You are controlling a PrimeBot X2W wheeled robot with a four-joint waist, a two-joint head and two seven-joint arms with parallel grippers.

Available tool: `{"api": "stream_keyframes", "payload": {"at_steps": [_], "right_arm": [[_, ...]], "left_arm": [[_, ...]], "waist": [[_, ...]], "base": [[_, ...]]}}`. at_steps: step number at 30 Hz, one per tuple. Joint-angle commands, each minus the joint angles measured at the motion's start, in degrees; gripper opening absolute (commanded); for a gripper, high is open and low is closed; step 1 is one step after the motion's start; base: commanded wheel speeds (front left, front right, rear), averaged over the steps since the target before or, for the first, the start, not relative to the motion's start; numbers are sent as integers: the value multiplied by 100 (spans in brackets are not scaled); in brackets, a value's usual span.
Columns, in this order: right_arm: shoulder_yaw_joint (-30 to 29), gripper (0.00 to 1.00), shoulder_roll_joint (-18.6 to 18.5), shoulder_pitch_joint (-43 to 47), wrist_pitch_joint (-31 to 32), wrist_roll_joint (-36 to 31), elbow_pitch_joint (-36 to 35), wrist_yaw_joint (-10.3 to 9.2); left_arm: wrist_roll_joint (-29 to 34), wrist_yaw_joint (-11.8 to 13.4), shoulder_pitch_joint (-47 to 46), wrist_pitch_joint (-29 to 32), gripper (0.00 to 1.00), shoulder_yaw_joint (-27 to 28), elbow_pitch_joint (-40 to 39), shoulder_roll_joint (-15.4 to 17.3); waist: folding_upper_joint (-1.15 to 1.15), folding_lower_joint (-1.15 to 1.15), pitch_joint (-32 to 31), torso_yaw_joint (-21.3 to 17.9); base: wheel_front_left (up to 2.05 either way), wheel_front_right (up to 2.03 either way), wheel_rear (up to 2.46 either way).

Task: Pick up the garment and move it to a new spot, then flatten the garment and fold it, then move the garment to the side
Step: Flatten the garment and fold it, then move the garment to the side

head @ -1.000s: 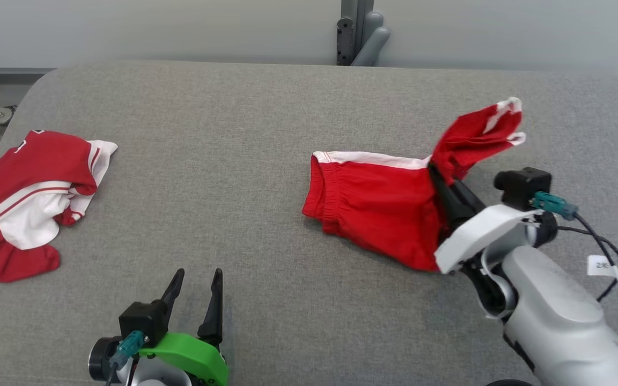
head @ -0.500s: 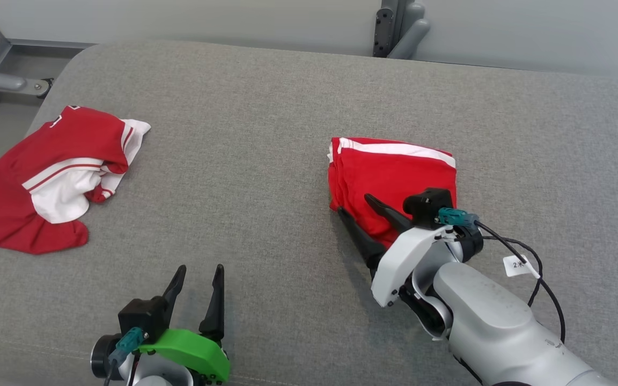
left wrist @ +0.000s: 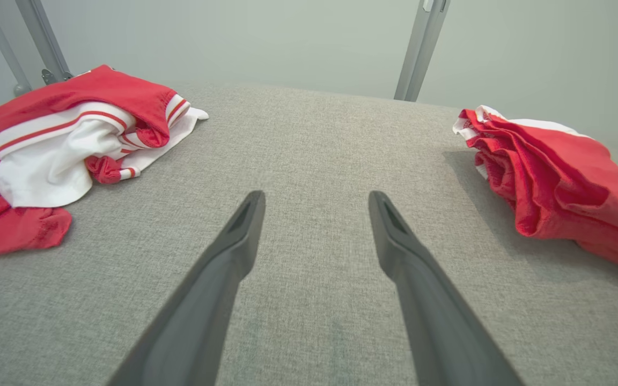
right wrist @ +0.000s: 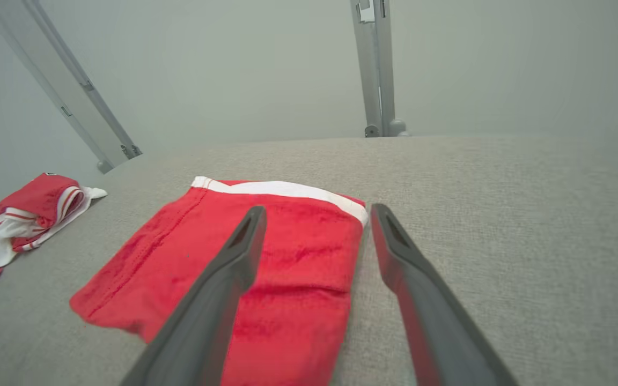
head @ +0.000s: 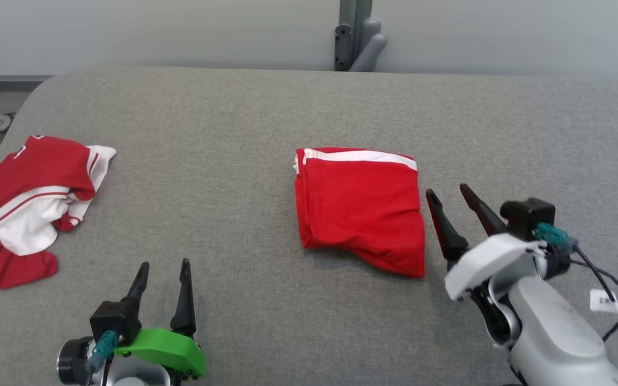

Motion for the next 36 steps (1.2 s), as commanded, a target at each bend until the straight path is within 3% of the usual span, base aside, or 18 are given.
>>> {"api": "stream_keyframes", "payload": {"at_steps": [1,8,15,36], "right_arm": [[-138,100,23,236,-15,-195,-90,1],[-1188,100,187,1153,-17,-1174,-636,1],[-1797,100,522,1852,-17,-1530,-1001,1],[-1810,100,657,2287,-18,-1609,-985,1]], "left_arm": [[47,38,109,-1,100,47,-36,30],[202,46,247,-1,100,295,-93,29],[267,9,565,-2,100,500,-79,27],[335,16,1043,-2,100,497,-269,28]], "waist": [[0,0,-107,-197],[0,0,-216,-445],[0,0,-464,-649],[0,0,-708,-691]], "base": [[0,0,0],[0,0,0],[0,0,0],[0,0,0]]}}
